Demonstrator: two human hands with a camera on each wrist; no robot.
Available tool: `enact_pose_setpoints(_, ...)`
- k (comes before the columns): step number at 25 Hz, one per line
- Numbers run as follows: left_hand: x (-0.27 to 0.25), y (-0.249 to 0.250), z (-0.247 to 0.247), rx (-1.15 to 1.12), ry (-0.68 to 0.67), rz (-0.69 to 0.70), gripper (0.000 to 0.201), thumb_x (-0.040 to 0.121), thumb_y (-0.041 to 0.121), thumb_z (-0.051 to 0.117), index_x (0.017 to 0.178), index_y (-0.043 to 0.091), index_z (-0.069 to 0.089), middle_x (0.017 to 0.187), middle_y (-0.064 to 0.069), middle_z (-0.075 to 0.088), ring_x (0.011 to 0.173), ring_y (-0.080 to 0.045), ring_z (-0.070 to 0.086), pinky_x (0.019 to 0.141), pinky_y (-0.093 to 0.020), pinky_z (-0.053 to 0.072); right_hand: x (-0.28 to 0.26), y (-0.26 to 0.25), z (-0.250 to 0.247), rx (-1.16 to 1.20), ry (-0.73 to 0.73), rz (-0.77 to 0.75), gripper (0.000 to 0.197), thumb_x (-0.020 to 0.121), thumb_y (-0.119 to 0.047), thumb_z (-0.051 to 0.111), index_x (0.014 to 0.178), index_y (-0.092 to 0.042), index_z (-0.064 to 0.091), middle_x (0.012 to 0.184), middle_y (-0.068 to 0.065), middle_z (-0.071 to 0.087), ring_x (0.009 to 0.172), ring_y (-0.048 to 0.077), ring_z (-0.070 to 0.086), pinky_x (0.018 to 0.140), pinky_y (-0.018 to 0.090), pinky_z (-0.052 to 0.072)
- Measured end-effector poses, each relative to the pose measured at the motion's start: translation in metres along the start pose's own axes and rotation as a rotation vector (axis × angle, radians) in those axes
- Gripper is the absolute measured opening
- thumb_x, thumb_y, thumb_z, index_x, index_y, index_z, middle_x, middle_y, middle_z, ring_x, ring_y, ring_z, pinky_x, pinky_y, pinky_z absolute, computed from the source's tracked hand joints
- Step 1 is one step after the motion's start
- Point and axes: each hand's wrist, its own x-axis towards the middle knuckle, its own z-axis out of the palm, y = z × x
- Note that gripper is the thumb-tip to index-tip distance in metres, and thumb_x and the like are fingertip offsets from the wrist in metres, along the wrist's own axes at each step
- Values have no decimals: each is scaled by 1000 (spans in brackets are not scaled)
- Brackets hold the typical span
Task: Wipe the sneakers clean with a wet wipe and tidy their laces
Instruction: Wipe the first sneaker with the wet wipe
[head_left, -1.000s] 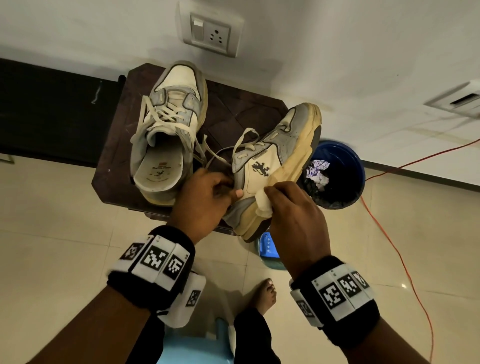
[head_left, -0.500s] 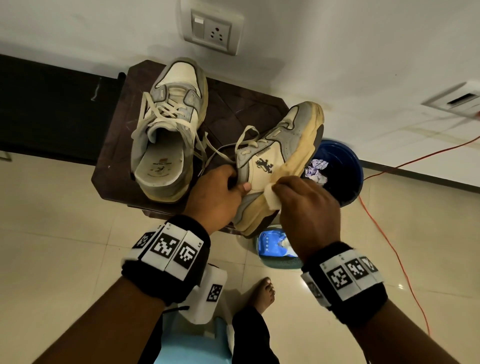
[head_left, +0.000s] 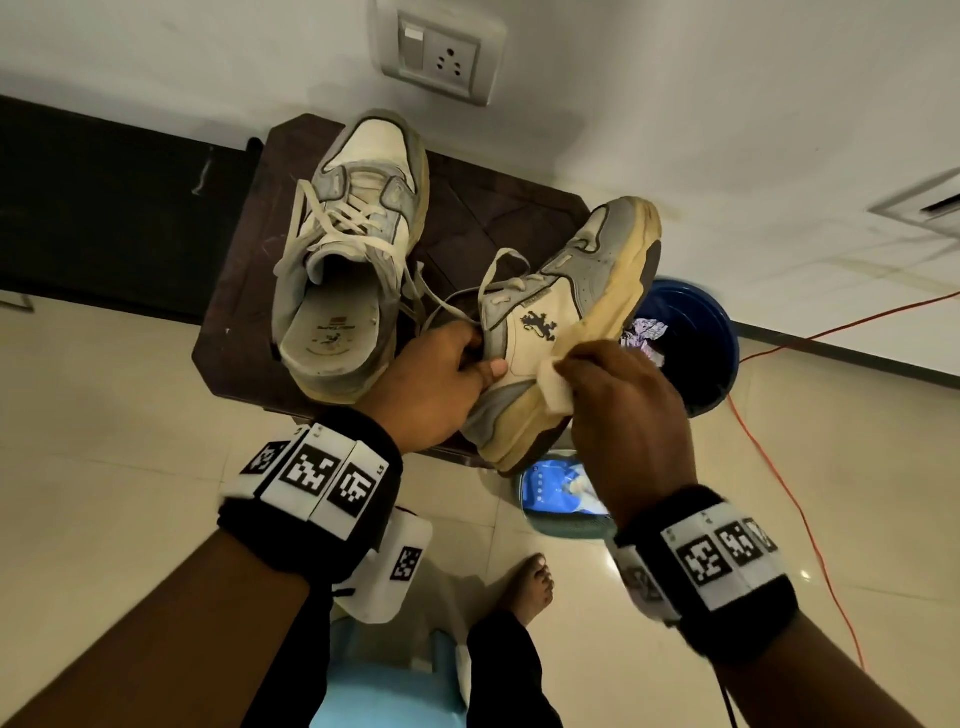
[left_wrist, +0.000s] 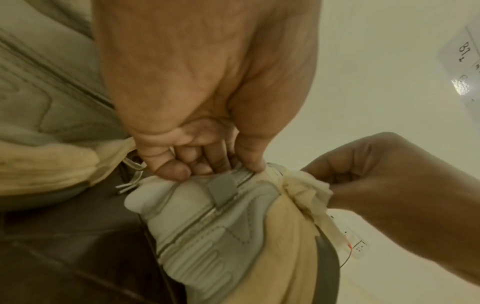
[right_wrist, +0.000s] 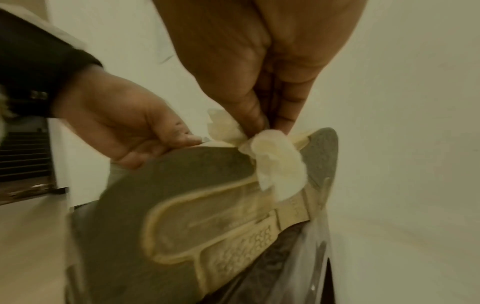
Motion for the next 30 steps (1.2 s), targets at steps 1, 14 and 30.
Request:
enact_pose_setpoints(1,0,-1,2,-27,-41,-14,26,93,21,55,118,15,57,117,-1,65,111,-17,60,100,-43,48,6,7,0,2,20,45,22,80,-13,58,96,-3,71,97,15,68,85,33,63,73,42,55)
enact_pose_setpoints(14,-6,13,2,-291,-144,63,51,86,-11,54,128,18,53,118,2,66,111,-4,61,96,-26,51,-4,-3,-4,19,139,49,23,77,-9,71,99,-4,70,102,15,68,89,34,64,72,44,55)
enact_pose_setpoints(30,-10,27,12,-296,-235,229,70,81,-20,48,142,14,40,137,-1,54,127,-7,49,108,-28,40,19,-9,-28,88,71,-93,22,79,-13,54,88,-4,73,88,12,67,75,29,63,63,38,54)
